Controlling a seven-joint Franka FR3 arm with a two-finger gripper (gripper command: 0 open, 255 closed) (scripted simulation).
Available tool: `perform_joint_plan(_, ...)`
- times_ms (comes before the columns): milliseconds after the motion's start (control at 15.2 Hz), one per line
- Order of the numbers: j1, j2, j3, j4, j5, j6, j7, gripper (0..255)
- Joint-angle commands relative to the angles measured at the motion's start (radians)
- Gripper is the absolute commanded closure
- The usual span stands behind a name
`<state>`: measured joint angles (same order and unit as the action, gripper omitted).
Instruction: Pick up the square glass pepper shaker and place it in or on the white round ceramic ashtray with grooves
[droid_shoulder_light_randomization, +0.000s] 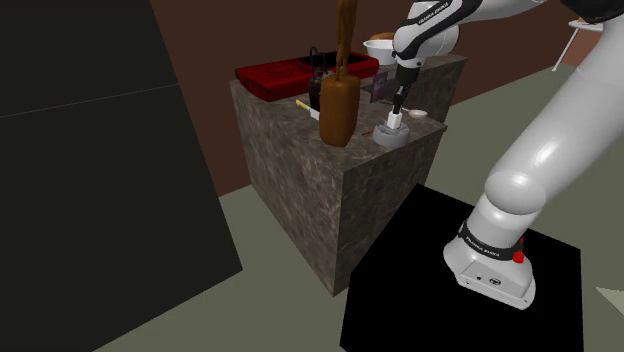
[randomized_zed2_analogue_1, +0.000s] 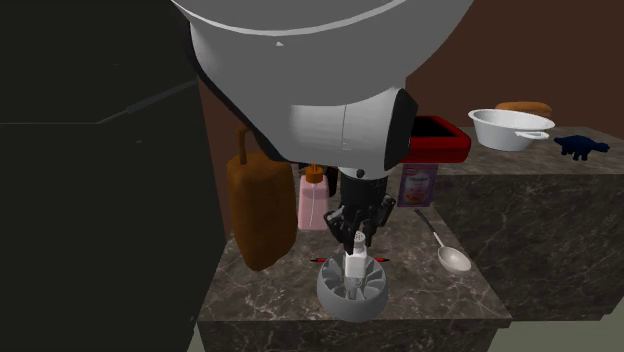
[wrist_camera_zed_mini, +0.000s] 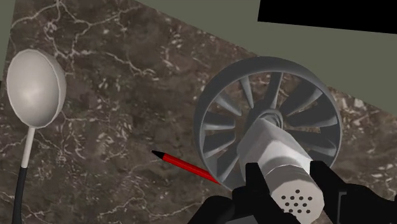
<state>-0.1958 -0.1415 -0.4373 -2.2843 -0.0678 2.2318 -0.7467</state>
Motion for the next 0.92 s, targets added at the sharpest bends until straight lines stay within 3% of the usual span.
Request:
perform_joint_plan(0,0.0,0.0,0.0,0.0,0.0,0.0,0.0,255)
perform_joint_plan(66,0.0,0.0,0.0,0.0,0.0,0.0,0.0,0)
perform_joint_plan(396,0.0,0.0,0.0,0.0,0.0,0.0,0.0,0)
perform_joint_plan(660,-0.001,-0.065,0.014,0.07,-0.024,-0.13,0.019,0)
perform_joint_plan(858,-0.002,-0.065,0.014,0.069,-0.024,-0.13,0.019,0)
